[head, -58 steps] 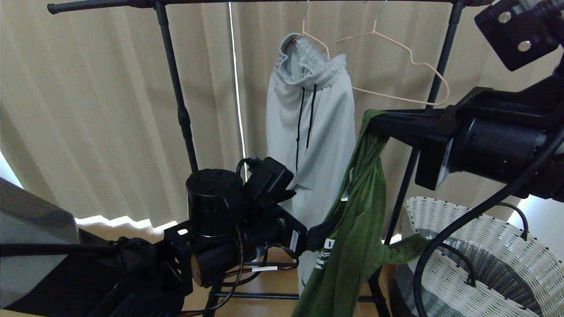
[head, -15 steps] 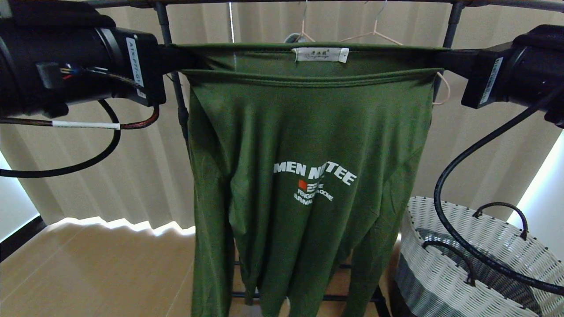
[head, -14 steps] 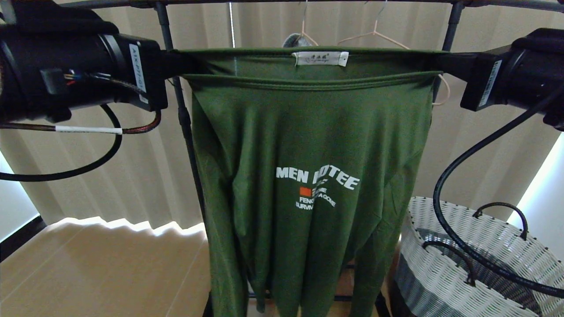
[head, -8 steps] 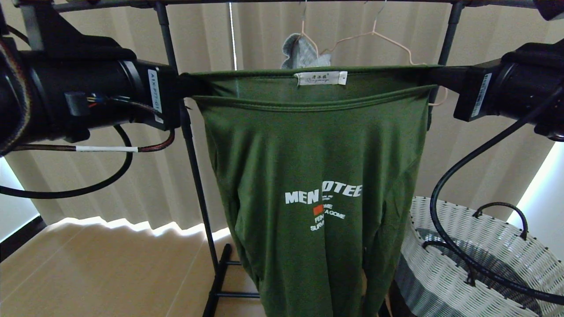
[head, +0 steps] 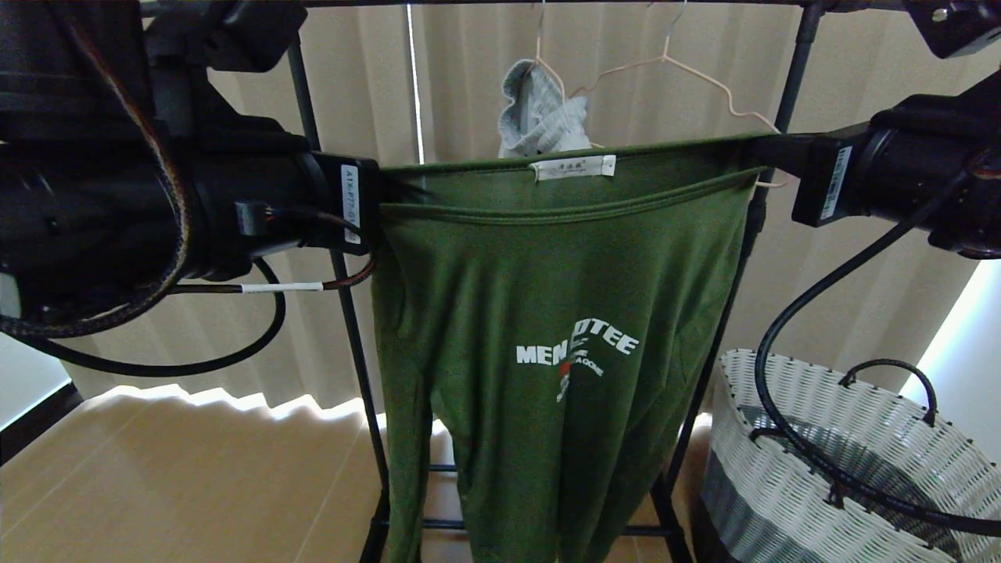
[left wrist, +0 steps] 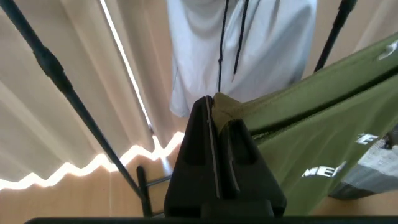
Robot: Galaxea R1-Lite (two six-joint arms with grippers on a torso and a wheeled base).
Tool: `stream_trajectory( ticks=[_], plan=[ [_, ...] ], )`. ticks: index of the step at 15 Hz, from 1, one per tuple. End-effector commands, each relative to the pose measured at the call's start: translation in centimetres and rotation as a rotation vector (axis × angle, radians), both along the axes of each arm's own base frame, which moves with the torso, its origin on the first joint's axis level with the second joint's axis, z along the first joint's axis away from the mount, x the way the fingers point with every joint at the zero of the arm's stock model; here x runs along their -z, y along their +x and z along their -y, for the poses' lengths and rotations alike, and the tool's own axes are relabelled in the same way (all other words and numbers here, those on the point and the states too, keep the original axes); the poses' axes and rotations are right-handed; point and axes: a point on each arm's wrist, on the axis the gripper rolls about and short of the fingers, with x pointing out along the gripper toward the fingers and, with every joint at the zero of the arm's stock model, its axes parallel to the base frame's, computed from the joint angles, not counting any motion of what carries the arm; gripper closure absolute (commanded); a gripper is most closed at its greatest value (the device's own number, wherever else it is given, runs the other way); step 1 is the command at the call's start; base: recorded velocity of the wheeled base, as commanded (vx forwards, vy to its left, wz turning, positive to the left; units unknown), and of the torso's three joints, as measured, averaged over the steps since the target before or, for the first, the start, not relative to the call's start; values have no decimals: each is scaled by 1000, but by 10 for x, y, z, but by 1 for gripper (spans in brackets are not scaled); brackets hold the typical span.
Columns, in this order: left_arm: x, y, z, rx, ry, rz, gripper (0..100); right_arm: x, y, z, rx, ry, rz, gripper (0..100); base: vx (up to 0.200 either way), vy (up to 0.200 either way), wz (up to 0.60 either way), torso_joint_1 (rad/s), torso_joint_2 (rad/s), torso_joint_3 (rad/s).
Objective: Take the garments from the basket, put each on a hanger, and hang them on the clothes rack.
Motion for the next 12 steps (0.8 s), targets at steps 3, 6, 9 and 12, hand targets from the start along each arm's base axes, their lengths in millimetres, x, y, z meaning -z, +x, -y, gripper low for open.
stream_trajectory(
  ticks=[3, 6, 9, 12],
  plan=[
    [0, 5, 4, 13, 8, 0, 100, -5, 3, 8, 34, 8, 14, 100, 0, 0, 0, 0, 0, 0],
    [6, 9, 6, 41, 114, 19, 100, 4, 2, 9, 36, -2, -5, 100, 0, 0, 0, 0, 0, 0],
    [-1, 12, 12, 132, 78, 43, 100, -8, -21, 20, 35, 1, 9, 100, 0, 0, 0, 0, 0, 0],
    [6, 37, 20, 95, 31, 92, 100, -17, -60, 33, -24, -15, -26, 100, 0, 0, 0, 0, 0, 0]
  ],
)
